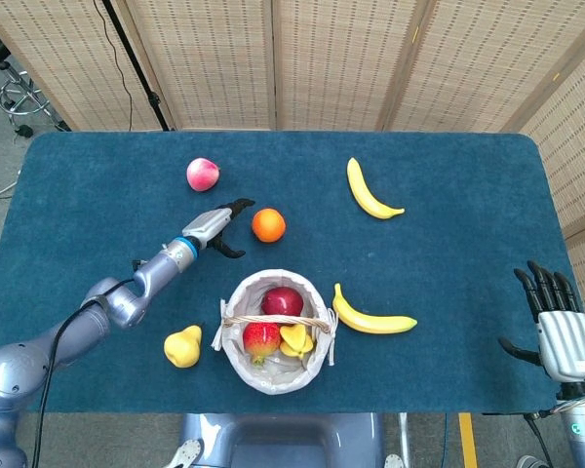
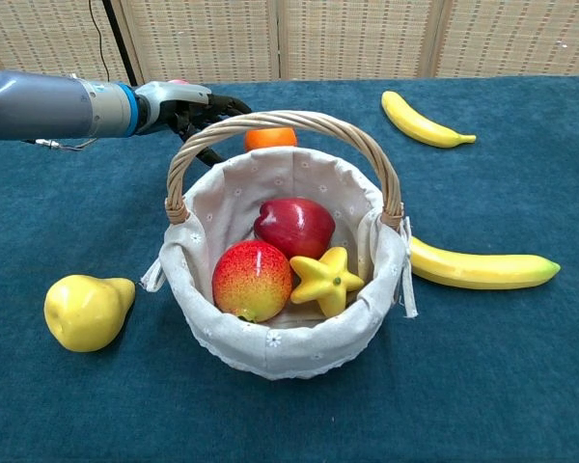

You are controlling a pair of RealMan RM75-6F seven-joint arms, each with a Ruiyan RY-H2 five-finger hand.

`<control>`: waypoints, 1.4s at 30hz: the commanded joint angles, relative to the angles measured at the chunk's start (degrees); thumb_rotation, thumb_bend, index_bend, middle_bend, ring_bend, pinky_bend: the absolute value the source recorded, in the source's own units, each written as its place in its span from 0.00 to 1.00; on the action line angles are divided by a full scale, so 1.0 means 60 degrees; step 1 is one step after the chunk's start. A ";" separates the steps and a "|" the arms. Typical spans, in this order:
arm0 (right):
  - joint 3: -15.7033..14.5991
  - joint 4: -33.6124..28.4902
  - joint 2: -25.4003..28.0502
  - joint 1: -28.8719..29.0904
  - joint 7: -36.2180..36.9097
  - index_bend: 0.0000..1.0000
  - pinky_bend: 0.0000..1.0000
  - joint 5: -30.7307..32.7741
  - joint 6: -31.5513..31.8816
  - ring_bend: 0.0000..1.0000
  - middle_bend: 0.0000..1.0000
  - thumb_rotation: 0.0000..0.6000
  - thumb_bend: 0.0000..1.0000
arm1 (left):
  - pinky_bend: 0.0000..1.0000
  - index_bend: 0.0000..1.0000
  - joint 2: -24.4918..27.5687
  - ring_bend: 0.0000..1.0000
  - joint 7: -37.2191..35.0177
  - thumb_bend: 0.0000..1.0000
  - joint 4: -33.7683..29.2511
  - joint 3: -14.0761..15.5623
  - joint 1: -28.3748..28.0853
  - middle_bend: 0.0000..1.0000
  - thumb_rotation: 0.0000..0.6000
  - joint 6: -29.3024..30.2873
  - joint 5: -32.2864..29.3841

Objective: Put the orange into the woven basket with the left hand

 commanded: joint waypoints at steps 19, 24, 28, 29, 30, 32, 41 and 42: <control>-0.0048 -0.0029 0.0065 0.0018 0.0288 0.06 0.00 -0.0080 -0.0037 0.00 0.00 1.00 0.00 | 0.32 0.46 -0.2454 0.31 -0.0852 0.43 0.3878 0.0495 -0.0994 0.34 1.00 -0.0052 0.0400; -0.0095 -0.0169 0.0167 -0.0039 0.0533 0.06 0.00 -0.0298 0.0162 0.00 0.00 1.00 0.00 | 0.42 0.59 -0.3308 0.44 0.0584 0.50 0.5222 0.0013 -0.0806 0.50 1.00 0.0500 -0.0202; -0.0133 -0.0167 0.0197 -0.0041 0.0647 0.06 0.00 -0.0338 0.0144 0.00 0.00 1.00 0.00 | 0.43 0.59 -0.3043 0.46 0.1262 0.50 0.4892 -0.0240 -0.0701 0.51 1.00 0.1341 -0.0460; -0.0138 -0.0159 0.0201 -0.0039 0.0660 0.06 0.00 -0.0336 0.0131 0.00 0.00 1.00 0.00 | 0.43 0.60 -0.2858 0.46 0.1339 0.50 0.4647 -0.0255 -0.0657 0.51 1.00 0.1631 -0.0459; -0.0140 -0.0145 0.0194 -0.0033 0.0650 0.06 0.00 -0.0326 0.0113 0.00 0.00 1.00 0.00 | 0.43 0.59 -0.2551 0.46 0.1388 0.50 0.4201 -0.0285 -0.0567 0.51 1.00 0.2039 -0.0459; -0.0147 -0.0129 0.0175 -0.0020 0.0643 0.06 0.00 -0.0320 0.0080 0.00 0.00 1.00 0.00 | 0.43 0.59 -0.1832 0.46 0.1348 0.50 0.3029 -0.0412 -0.0328 0.51 1.00 0.2779 -0.0509; -0.0167 -0.0162 0.0199 -0.0011 0.0769 0.06 0.00 -0.0390 0.0108 0.00 0.00 1.00 0.00 | 0.43 0.60 0.2235 0.46 0.2295 0.50 -0.4445 -0.0929 0.1022 0.51 1.00 0.3193 -0.1605; -0.0162 -0.0160 0.0206 -0.0017 0.0790 0.06 0.00 -0.0386 0.0123 0.00 0.00 1.00 0.00 | 0.43 0.60 0.2658 0.46 0.2455 0.50 -0.5283 -0.0963 0.1177 0.51 1.00 0.3119 -0.1837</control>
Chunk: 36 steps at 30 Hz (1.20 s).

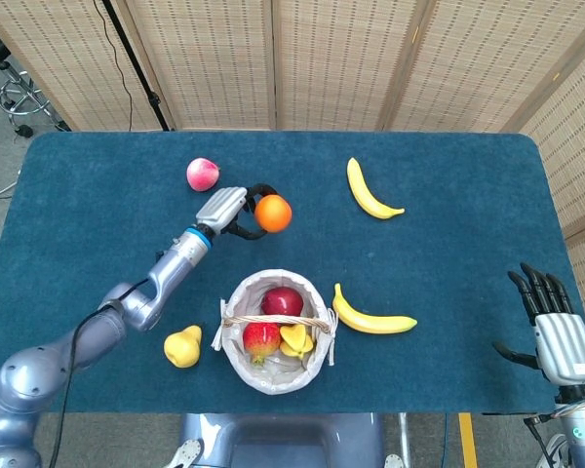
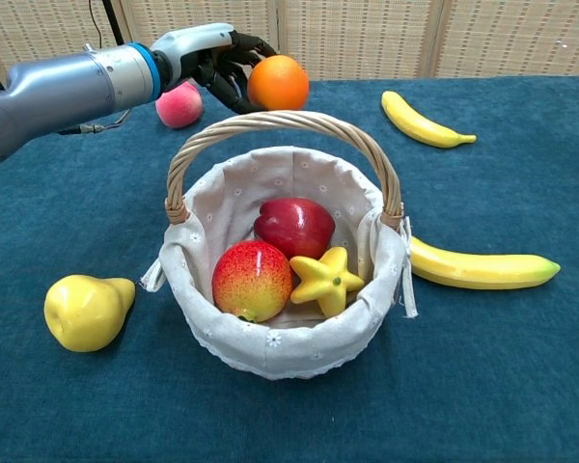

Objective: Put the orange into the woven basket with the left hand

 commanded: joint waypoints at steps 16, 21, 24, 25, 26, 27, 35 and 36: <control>0.0115 0.0236 0.0045 -0.0036 0.0584 0.06 0.00 0.0267 -0.0018 0.00 0.00 1.00 0.00 | 0.43 0.60 0.5735 0.46 0.1785 0.50 -0.8951 -0.0745 0.2133 0.52 1.00 -0.0406 -0.3451; 0.0107 0.0244 0.0050 -0.0020 0.0661 0.06 0.00 0.0231 -0.0033 0.00 0.00 1.00 0.00 | 0.43 0.60 0.5654 0.46 0.1654 0.50 -0.8861 -0.0727 0.2254 0.52 1.00 -0.0701 -0.3372; 0.0098 0.0222 0.0054 -0.0028 0.0642 0.06 0.00 0.0189 0.0005 0.00 0.00 1.00 0.00 | 0.43 0.60 0.5229 0.46 0.1436 0.50 -0.8457 -0.0796 0.2147 0.52 1.00 -0.1025 -0.3436; 0.0099 0.0217 0.0055 -0.0032 0.0646 0.06 0.00 0.0186 0.0015 0.00 0.00 1.00 0.00 | 0.43 0.60 0.5101 0.46 0.1393 0.50 -0.8362 -0.0816 0.2107 0.52 1.00 -0.1118 -0.3439; 0.0098 0.0210 0.0059 -0.0035 0.0650 0.06 0.00 0.0184 0.0021 0.00 0.00 1.00 0.00 | 0.43 0.60 0.4971 0.46 0.1351 0.50 -0.8278 -0.0841 0.2067 0.52 1.00 -0.1199 -0.3427; 0.0098 0.0209 0.0065 -0.0038 0.0656 0.06 0.00 0.0183 0.0025 0.00 0.00 1.00 0.00 | 0.43 0.60 0.4828 0.46 0.1300 0.50 -0.8180 -0.0878 0.2027 0.52 1.00 -0.1290 -0.3407; 0.0101 0.0241 0.0061 -0.0036 0.0677 0.06 0.00 0.0176 0.0032 0.00 0.00 1.00 0.00 | 0.43 0.60 0.3990 0.46 0.0933 0.50 -0.7902 -0.1344 0.1627 0.52 1.00 -0.1889 -0.3480; 0.0100 0.0243 0.0060 -0.0036 0.0683 0.06 0.00 0.0171 0.0034 0.00 0.00 1.00 0.00 | 0.43 0.60 0.3978 0.46 0.0960 0.50 -0.7961 -0.1386 0.1606 0.52 1.00 -0.1890 -0.3474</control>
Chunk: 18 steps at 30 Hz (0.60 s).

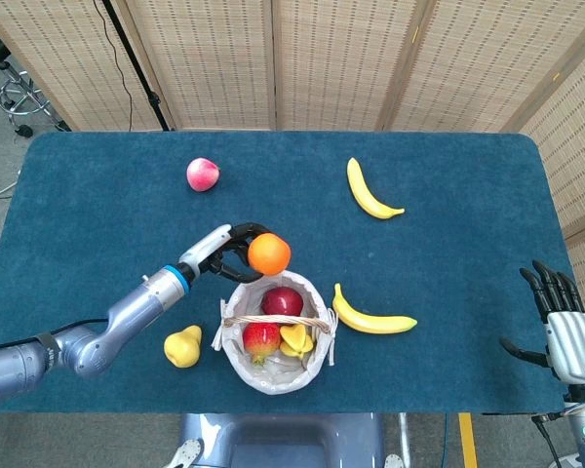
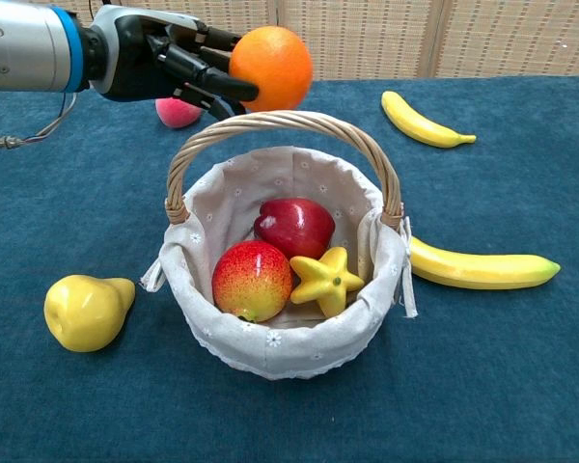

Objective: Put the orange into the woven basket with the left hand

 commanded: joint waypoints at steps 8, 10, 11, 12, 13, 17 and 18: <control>0.0046 0.0053 0.0002 -0.0023 0.0107 0.06 0.00 0.0071 0.0041 0.00 0.00 1.00 0.00 | 0.43 0.60 0.0318 0.46 0.0071 0.50 -0.1144 -0.0309 -0.0007 0.52 1.00 -0.0180 -0.0380; 0.0059 0.0067 0.0004 -0.0034 0.0140 0.06 0.00 0.0087 0.0061 0.00 0.00 1.00 0.00 | 0.43 0.60 0.0508 0.46 0.0097 0.50 -0.1458 -0.0304 0.0092 0.52 1.00 -0.0177 -0.0430; 0.0067 0.0077 0.0007 -0.0039 0.0162 0.06 0.00 0.0101 0.0066 0.00 0.00 1.00 0.00 | 0.43 0.60 0.0657 0.46 0.0129 0.50 -0.1684 -0.0282 0.0165 0.52 1.00 -0.0184 -0.0447; 0.0077 0.0083 0.0016 -0.0041 0.0197 0.06 0.00 0.0116 0.0067 0.00 0.00 1.00 0.00 | 0.43 0.60 0.0818 0.46 0.0167 0.50 -0.1920 -0.0249 0.0246 0.52 1.00 -0.0194 -0.0456; 0.0080 0.0091 0.0016 -0.0045 0.0212 0.06 0.00 0.0124 0.0067 0.00 0.00 1.00 0.00 | 0.43 0.60 0.0925 0.46 0.0195 0.50 -0.2065 -0.0233 0.0299 0.52 1.00 -0.0188 -0.0467; 0.0092 0.0108 0.0021 -0.0053 0.0251 0.06 0.00 0.0139 0.0080 0.00 0.00 1.00 0.00 | 0.43 0.60 0.1266 0.46 0.0417 0.50 -0.2520 -0.0119 0.0507 0.52 1.00 -0.0025 -0.0444; 0.0095 0.0108 0.0019 -0.0056 0.0261 0.06 0.00 0.0138 0.0086 0.00 0.00 1.00 0.00 | 0.43 0.60 0.1326 0.46 0.0514 0.50 -0.2611 -0.0072 0.0562 0.52 1.00 0.0077 -0.0442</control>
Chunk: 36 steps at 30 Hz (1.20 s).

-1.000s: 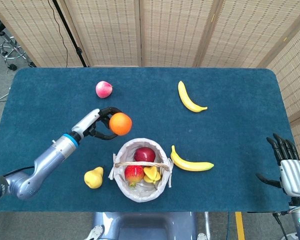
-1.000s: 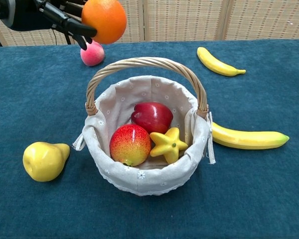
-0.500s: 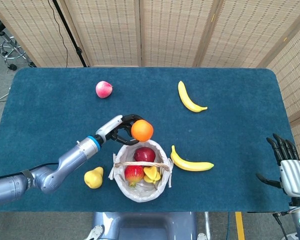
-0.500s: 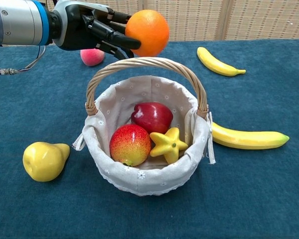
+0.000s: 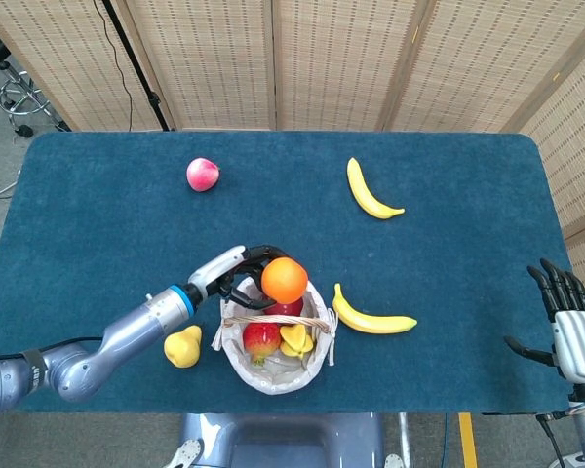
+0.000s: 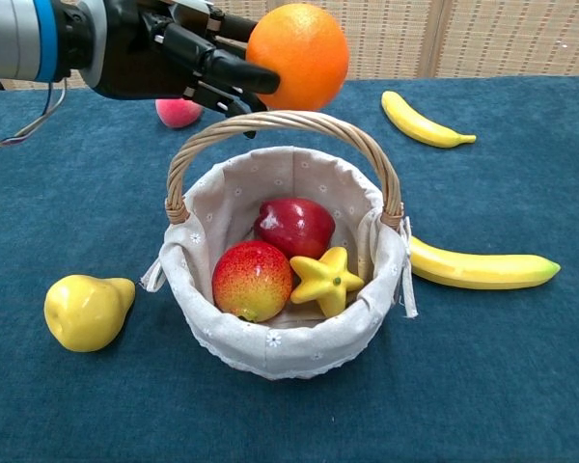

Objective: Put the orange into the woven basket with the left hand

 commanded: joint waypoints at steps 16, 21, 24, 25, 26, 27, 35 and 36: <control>-0.0030 -0.0109 0.0046 -0.0033 0.0074 0.06 0.00 -0.0146 0.0110 0.00 0.00 1.00 0.00 | 0.01 0.12 0.0256 0.00 0.0434 0.40 0.0161 0.0350 0.0451 0.01 1.00 -0.0145 0.0863; -0.0036 -0.0104 0.0046 -0.0024 0.0090 0.06 0.00 -0.0157 0.0093 0.00 0.00 1.00 0.00 | 0.00 0.04 0.0293 0.00 0.0089 0.37 0.0273 0.0261 0.0555 0.00 1.00 -0.0504 0.1871; -0.0038 -0.0104 0.0050 -0.0025 0.0108 0.06 0.00 -0.0163 0.0095 0.00 0.00 1.00 0.00 | 0.00 0.03 0.0317 0.00 -0.0194 0.36 0.0303 0.0203 0.0598 0.00 1.00 -0.0629 0.2224; -0.0039 -0.0104 0.0052 -0.0027 0.0111 0.06 0.00 -0.0162 0.0096 0.00 0.00 1.00 0.00 | 0.00 0.03 0.0330 0.00 -0.0298 0.35 0.0316 0.0179 0.0611 0.00 1.00 -0.0659 0.2324; -0.0038 -0.0110 0.0056 -0.0025 0.0126 0.06 0.00 -0.0157 0.0089 0.00 0.00 1.00 0.00 | 0.00 0.03 0.0343 0.00 -0.0427 0.35 0.0335 0.0144 0.0629 0.00 1.00 -0.0671 0.2451; -0.0041 -0.0111 0.0057 -0.0026 0.0133 0.06 0.00 -0.0160 0.0088 0.00 0.00 1.00 0.00 | 0.00 0.02 0.0363 0.00 -0.0515 0.34 0.0338 0.0125 0.0643 0.00 1.00 -0.0679 0.2554; -0.0001 0.0016 -0.0053 0.0015 -0.0192 0.06 0.00 -0.0062 0.0017 0.00 0.00 1.00 0.00 | 0.00 0.02 0.0960 0.00 0.0778 0.34 0.0478 0.0442 0.1591 0.00 1.00 0.1367 0.3581; 0.0004 0.0026 -0.0084 0.0026 -0.0266 0.06 0.00 -0.0054 0.0005 0.00 0.00 1.00 0.00 | 0.00 0.02 0.0952 0.00 0.1464 0.34 0.0573 0.0565 0.1786 0.00 1.00 0.1894 0.3623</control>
